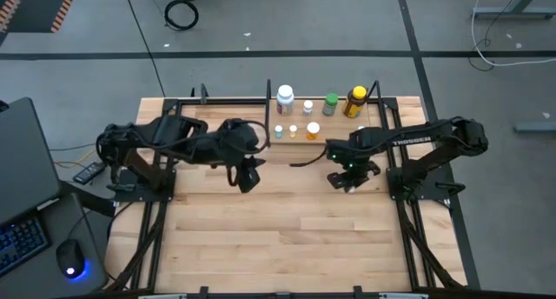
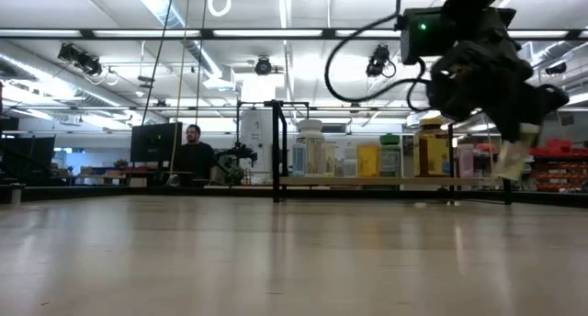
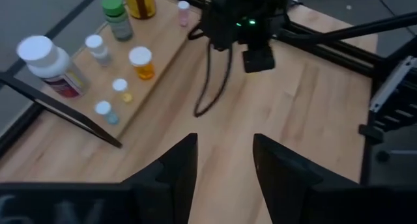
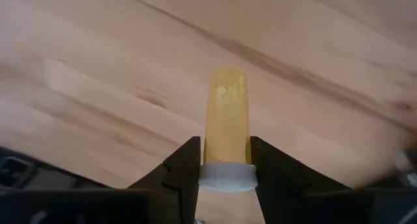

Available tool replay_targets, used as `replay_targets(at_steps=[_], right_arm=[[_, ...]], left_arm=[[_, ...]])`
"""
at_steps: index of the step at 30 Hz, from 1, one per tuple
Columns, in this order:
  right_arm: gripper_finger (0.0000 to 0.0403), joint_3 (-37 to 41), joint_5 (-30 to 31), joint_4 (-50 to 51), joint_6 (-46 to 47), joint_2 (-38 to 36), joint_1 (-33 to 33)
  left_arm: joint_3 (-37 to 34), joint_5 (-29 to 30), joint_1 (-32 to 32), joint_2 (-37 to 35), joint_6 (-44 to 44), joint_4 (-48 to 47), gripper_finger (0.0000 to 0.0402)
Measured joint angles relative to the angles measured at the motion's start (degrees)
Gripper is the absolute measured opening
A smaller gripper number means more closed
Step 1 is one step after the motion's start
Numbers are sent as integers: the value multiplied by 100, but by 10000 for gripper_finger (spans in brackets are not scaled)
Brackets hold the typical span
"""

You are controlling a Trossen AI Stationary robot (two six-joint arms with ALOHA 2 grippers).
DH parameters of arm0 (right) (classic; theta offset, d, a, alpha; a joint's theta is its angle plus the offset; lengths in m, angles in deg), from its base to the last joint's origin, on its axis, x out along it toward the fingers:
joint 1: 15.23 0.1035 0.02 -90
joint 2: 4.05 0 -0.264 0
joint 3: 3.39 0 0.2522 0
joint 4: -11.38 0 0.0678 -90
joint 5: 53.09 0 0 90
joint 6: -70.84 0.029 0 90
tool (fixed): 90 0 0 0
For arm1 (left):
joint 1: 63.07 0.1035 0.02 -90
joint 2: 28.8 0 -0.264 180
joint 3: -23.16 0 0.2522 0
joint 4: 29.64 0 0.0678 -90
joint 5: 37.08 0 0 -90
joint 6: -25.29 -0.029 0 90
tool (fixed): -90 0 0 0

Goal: Pick and place medicine bottles onto shelf by color
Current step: Put the small yellow pill bottle on the shelf

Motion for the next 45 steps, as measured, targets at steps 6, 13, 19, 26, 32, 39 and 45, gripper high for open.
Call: replay_targets(at_steps=[6, 13, 19, 26, 32, 39, 45], right_arm=[[131, 0, 14, 515, 217, 0, 15], [131, 0, 84, 523, 432, 378, 168], [131, 2, -69, 382, 387, 770, 255], [131, 2, 16, 260, 259, 839, 271], [131, 2, 260, 146, 2, 839, 244], [131, 2, 268, 238, -208, 839, 73], [131, 2, 10, 438, -311, 839, -22]], left_arm=[[0, -43, 264, 0, -258, -1, 153], [0, -46, 347, 0, -646, 0, 152], [0, -133, 341, 0, -734, -4, 157], [0, -258, 341, -2, -781, -2, 149], [0, -256, 380, -2, -856, 94, 154], [0, -256, 378, -2, -835, 164, 149], [0, -254, 378, -2, -723, 164, 146]])
